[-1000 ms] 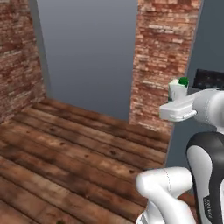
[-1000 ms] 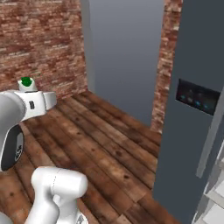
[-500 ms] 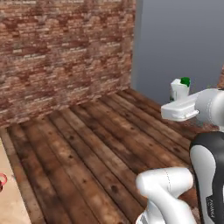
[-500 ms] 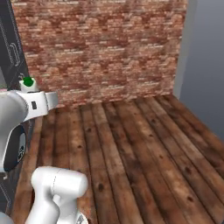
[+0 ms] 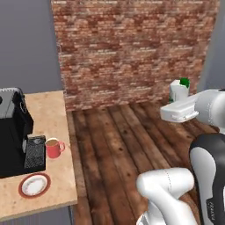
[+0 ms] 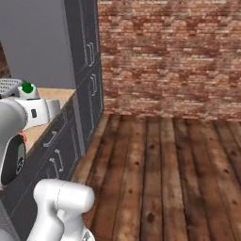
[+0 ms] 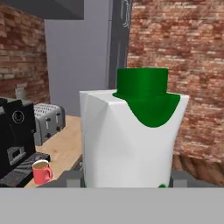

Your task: Take a sugar cube from the saucer and place it inside the coffee. Then, grab milk from the fridge and place it next to the coffee on the counter to sweeten the coffee.

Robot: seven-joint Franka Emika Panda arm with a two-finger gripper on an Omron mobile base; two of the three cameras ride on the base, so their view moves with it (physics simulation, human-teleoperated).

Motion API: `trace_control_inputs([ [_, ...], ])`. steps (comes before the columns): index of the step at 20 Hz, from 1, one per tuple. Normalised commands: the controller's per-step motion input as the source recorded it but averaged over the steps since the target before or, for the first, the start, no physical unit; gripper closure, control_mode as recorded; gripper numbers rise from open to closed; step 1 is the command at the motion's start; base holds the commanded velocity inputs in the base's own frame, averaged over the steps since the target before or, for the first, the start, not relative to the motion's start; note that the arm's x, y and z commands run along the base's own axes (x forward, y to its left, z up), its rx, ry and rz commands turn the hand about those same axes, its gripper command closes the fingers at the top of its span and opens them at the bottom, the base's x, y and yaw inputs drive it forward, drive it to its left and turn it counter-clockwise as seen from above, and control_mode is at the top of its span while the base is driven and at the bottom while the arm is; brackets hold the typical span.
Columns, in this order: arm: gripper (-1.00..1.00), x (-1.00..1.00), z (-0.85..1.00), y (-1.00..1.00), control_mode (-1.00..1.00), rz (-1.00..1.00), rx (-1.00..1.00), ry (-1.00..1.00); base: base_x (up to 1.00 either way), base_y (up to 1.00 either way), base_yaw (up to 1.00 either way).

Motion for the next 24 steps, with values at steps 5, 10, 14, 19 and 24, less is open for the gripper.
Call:
trace_control_inputs([
  [5, 1.0, 0.0, 0.0, 0.0, 1.0, 0.0, 0.0, 0.0, 0.36, -0.5, 0.57],
  [10, 1.0, 0.0, 0.0, 0.0, 1.0, 0.0, 0.0, 0.0, 0.41, -0.26, 0.6],
  [14, 1.0, 0.0, 0.0, 0.0, 1.0, 0.0, 0.0, 0.0, 0.84, -0.21, 0.59],
  [19, 1.0, 0.0, 0.0, 0.0, 1.0, 0.0, 0.0, 0.0, 0.67, -0.61, 0.53],
  [24, 1.0, 0.0, -0.2, -0.05, -1.0, 0.09, 0.0, -0.01, 0.11, -0.32, 0.39],
])
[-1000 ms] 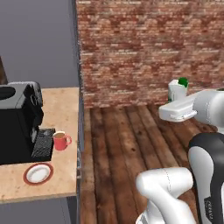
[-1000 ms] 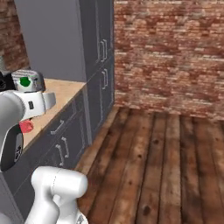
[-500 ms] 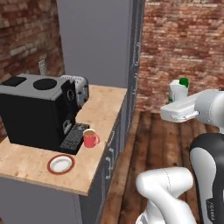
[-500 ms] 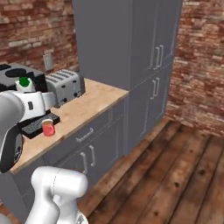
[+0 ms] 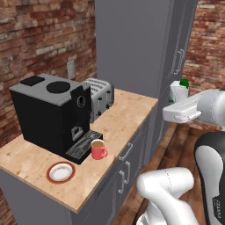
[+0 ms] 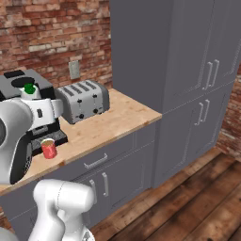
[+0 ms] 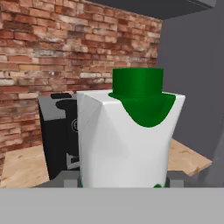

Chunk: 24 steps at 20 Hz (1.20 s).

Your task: Take a sugar cube from the saucer and place it inside the coffee. Then, grab milk from the fridge and place it next to the coffee on the counter to sweeten the coffee.

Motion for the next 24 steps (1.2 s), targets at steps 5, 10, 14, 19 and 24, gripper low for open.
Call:
trace_control_inputs([
  [5, 1.0, 0.81, -0.99, -0.32, -1.0, 0.5, 0.02, -0.08, 0.0, 0.0, 0.0],
  [10, 1.0, 0.98, -0.76, -0.12, -1.0, 0.53, 0.0, -0.01, 0.0, 0.0, 0.0],
  [14, 1.0, 0.64, -0.87, 0.46, -1.0, 0.3, 0.02, -0.12, 0.0, 0.0, 0.0],
  [19, 1.0, 0.51, -0.65, 0.57, -1.0, 0.06, 0.08, -0.1, 0.0, 0.0, 0.0],
  [24, 1.0, 0.07, -0.36, 0.23, -1.0, 0.06, 0.0, 0.07, 0.0, 0.0, 0.0],
])
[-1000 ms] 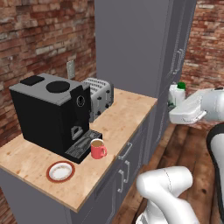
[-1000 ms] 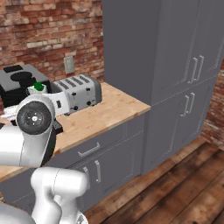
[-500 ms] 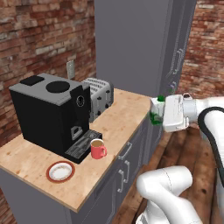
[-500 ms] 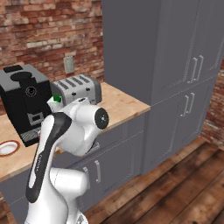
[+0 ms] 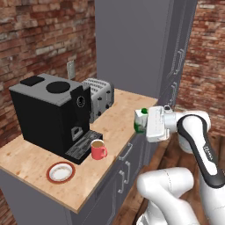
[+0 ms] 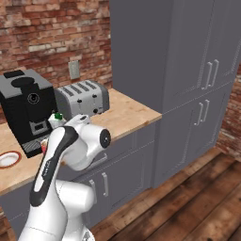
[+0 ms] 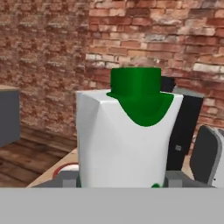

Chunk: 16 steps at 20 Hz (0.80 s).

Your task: Take a sugar cube from the saucer and place it inside the coffee. Then, grab milk from the fridge and place it next to the coffee on the counter to sweeten the coffee.

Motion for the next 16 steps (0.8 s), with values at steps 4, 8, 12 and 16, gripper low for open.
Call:
trace_control_inputs([
  [4, 1.0, 0.27, -0.58, 0.19, -1.0, 0.11, 0.0, 0.09, 0.0, 0.0, 0.0],
  [8, 1.0, 0.52, -0.59, 0.0, -1.0, 0.19, 0.0, 0.11, 0.0, 0.0, 0.0],
  [12, 1.0, 0.47, -0.63, 0.0, -1.0, 0.2, 0.0, 0.04, 0.0, 0.0, 0.0],
  [16, 1.0, 0.42, -0.61, 0.08, -1.0, 0.11, 0.0, 0.0, 0.0, 0.0, 0.0],
])
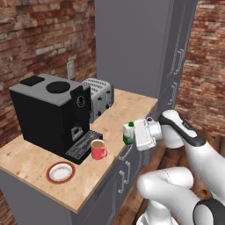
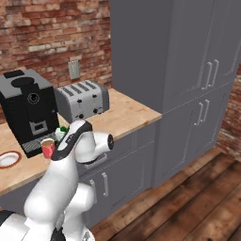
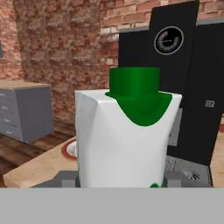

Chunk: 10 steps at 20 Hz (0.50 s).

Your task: Take a sugar cube from the saucer and place it inside the coffee. Then, grab milk from the fridge and place it next to the coffee on the counter to sweeten the coffee.

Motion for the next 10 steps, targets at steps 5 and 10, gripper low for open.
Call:
trace_control_inputs([
  [5, 1.0, 0.36, -0.55, 0.09, -1.0, 0.07, 0.04, 0.0, 0.0, 0.0, 0.0],
  [10, 1.0, 0.47, -0.33, 0.22, -1.0, 0.0, 0.01, 0.0, 0.0, 0.0, 0.0],
])
